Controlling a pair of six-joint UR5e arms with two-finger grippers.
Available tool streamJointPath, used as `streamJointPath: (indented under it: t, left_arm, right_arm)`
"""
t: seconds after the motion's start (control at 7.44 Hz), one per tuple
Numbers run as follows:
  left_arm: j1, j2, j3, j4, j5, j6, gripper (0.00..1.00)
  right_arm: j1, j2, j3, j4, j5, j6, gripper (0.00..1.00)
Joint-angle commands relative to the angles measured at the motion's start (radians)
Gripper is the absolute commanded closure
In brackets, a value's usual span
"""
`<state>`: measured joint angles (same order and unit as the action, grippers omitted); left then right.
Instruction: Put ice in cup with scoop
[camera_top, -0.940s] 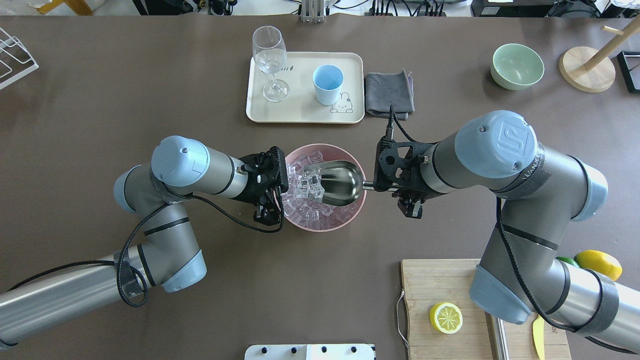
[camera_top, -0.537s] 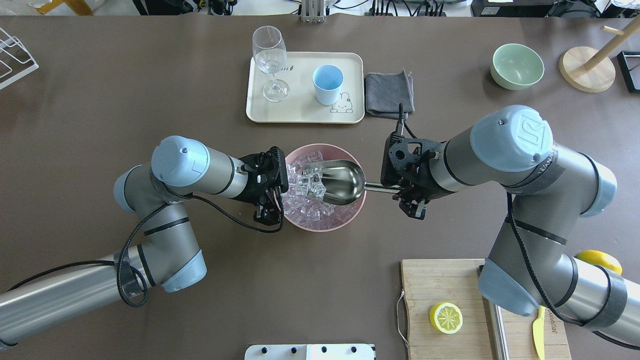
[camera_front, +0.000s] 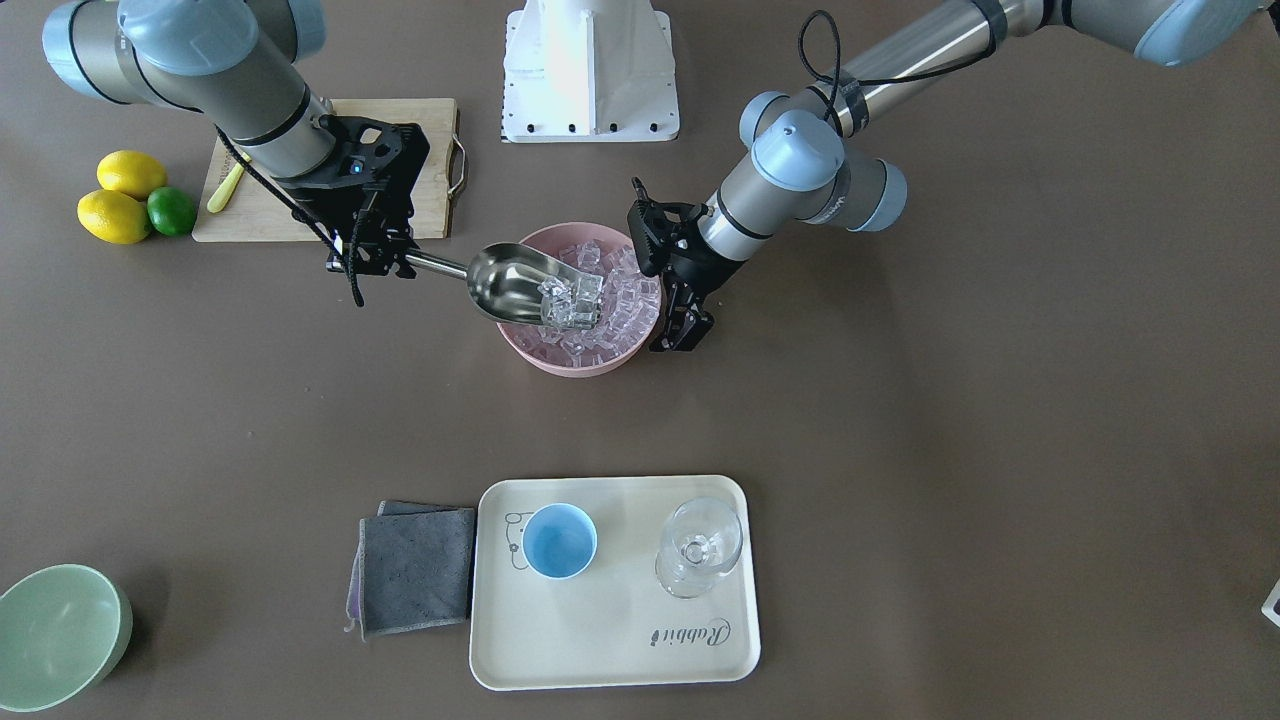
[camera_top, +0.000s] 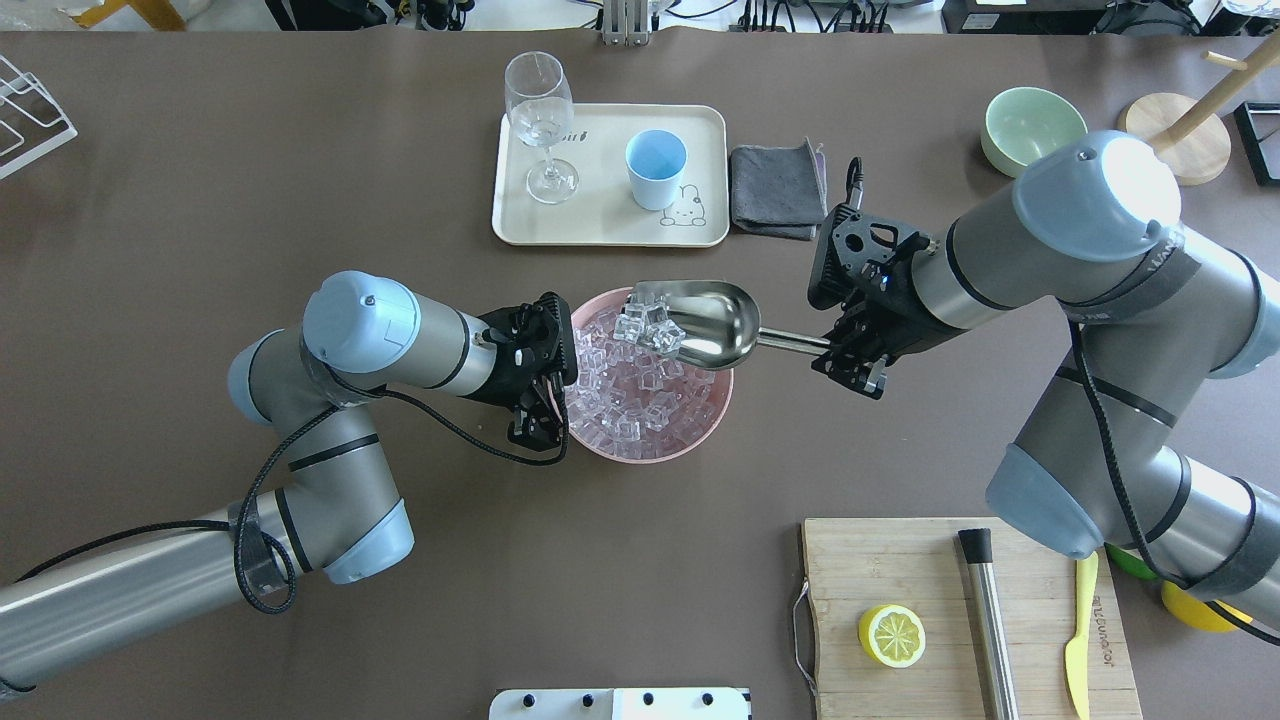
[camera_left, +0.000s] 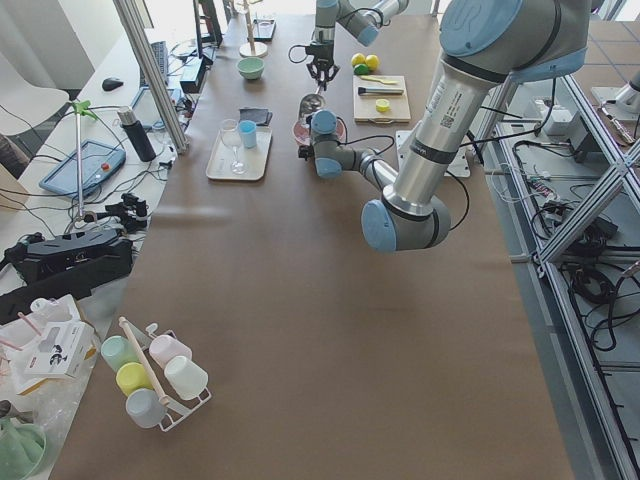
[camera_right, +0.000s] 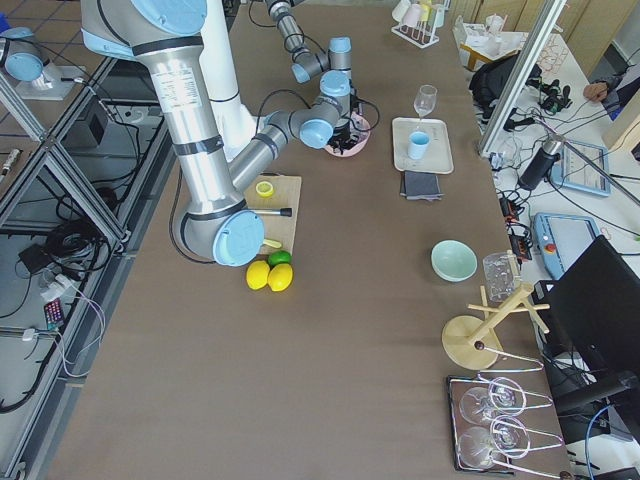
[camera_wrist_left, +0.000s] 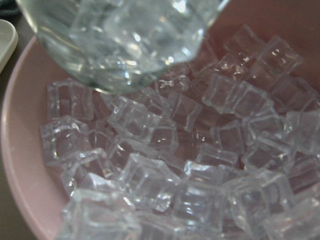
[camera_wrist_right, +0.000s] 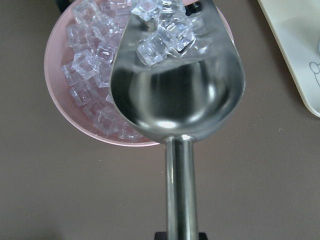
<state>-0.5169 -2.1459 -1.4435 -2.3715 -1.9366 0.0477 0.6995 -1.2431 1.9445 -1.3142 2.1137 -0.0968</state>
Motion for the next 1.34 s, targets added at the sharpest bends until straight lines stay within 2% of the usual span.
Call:
streamJointPath:
  t: [0.0, 0.27, 0.4, 0.54, 0.67, 0.94, 1.07, 1.21]
  left_arm:
    - [0.000, 0.001, -0.002, 0.000, -0.001, 0.001, 0.01]
    - [-0.006, 0.014, -0.024, 0.000, -0.002, 0.008, 0.01]
    - [-0.009, 0.068, -0.066, -0.003, -0.011, 0.009, 0.01]
    - [-0.027, 0.095, -0.090, 0.000, -0.051, 0.012, 0.01]
    - [-0.061, 0.121, -0.091, -0.003, -0.100, 0.014, 0.01]
    - [-0.071, 0.121, -0.110, 0.009, -0.133, 0.012, 0.01]
    - [-0.074, 0.116, -0.130, 0.044, -0.155, 0.009, 0.01]
    - [-0.086, 0.113, -0.188, 0.148, -0.159, 0.008, 0.01]
  right_arm:
    - [0.075, 0.001, -0.006, 0.006, 0.069, 0.067, 1.00]
    - [0.130, 0.007, -0.006, 0.003, 0.075, 0.197, 1.00]
    - [0.152, 0.013, -0.006, -0.010, 0.080, 0.256, 1.00]
    - [0.172, 0.042, -0.016, -0.073, 0.078, 0.276, 1.00]
    - [0.192, 0.092, -0.054, -0.136, 0.075, 0.287, 1.00]
    - [0.201, 0.154, -0.131, -0.172, 0.071, 0.347, 1.00]
    - [0.202, 0.174, -0.166, -0.183, 0.069, 0.350, 1.00]
    - [0.206, 0.215, -0.206, -0.224, 0.066, 0.348, 1.00]
